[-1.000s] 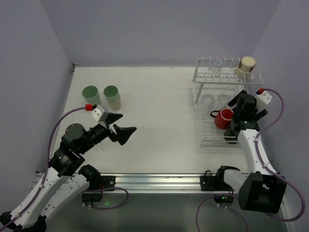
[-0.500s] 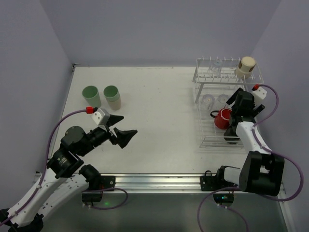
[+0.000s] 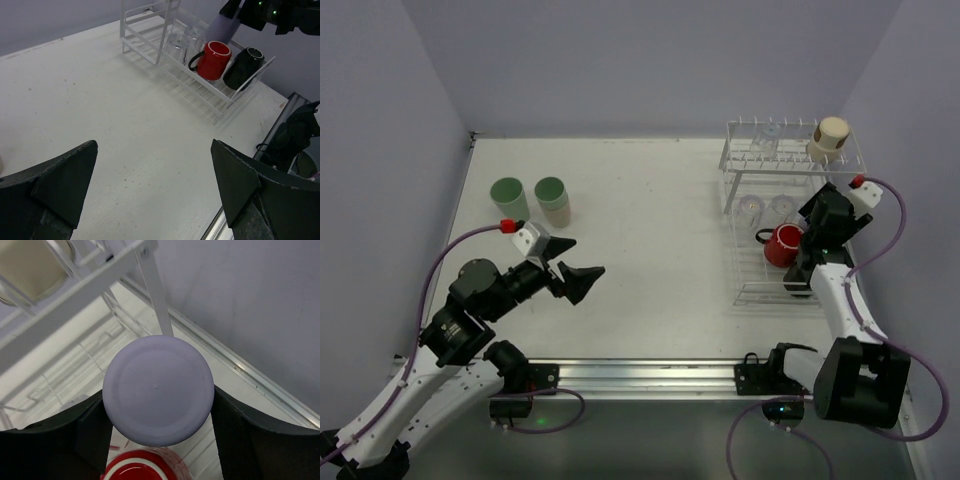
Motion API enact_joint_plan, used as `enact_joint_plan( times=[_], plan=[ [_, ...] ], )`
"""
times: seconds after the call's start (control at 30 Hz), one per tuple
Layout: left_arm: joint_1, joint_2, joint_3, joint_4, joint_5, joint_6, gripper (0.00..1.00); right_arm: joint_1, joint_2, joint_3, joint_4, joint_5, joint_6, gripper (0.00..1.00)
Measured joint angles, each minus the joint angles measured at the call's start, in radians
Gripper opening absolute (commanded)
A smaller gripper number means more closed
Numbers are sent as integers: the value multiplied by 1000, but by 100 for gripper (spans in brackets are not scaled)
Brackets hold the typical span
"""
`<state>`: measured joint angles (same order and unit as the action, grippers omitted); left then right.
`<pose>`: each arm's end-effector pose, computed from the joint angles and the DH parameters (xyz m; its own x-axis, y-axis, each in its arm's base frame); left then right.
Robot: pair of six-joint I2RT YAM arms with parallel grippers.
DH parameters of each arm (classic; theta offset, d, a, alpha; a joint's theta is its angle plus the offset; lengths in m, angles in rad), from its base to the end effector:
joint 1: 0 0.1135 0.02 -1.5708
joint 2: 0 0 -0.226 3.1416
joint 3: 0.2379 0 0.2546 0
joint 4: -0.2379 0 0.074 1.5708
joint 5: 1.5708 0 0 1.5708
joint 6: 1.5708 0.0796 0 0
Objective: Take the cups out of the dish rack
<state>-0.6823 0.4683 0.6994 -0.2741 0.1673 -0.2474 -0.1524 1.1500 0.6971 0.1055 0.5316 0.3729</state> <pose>0.1451 -0.1350 0.3240 -0.2162 -0.1354 -0.9669 0.7199 0.6469 -0.2516 0.3008 -0.0870 0.2169 -0.0941 0.3322 -0.9385 0.6832 0.7072 0.1818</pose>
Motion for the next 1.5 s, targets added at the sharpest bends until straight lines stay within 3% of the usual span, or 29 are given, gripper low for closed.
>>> enact_joint_plan(
  times=[0.23, 0.47, 0.77, 0.93, 1.17, 1.5],
  plan=[
    [3, 38, 0, -1, 0, 0, 100, 10, -219, -2, 30, -26, 10, 37],
    [20, 92, 0, -1, 3, -5, 100, 17, -407, -3, -58, -98, 97, 35],
    [21, 195, -10, 85, 91, -135, 100, 47, -692, -78, -161, -482, 309, 33],
    [21, 253, -113, 306, 133, -323, 100, 226, -674, -150, -78, -701, 442, 33],
    [20, 446, -204, 603, 202, -582, 96, 442, -453, -222, 191, -937, 590, 33],
    [0, 497, -290, 914, 235, -818, 83, 588, -276, -280, 500, -1048, 702, 34]
  ],
)
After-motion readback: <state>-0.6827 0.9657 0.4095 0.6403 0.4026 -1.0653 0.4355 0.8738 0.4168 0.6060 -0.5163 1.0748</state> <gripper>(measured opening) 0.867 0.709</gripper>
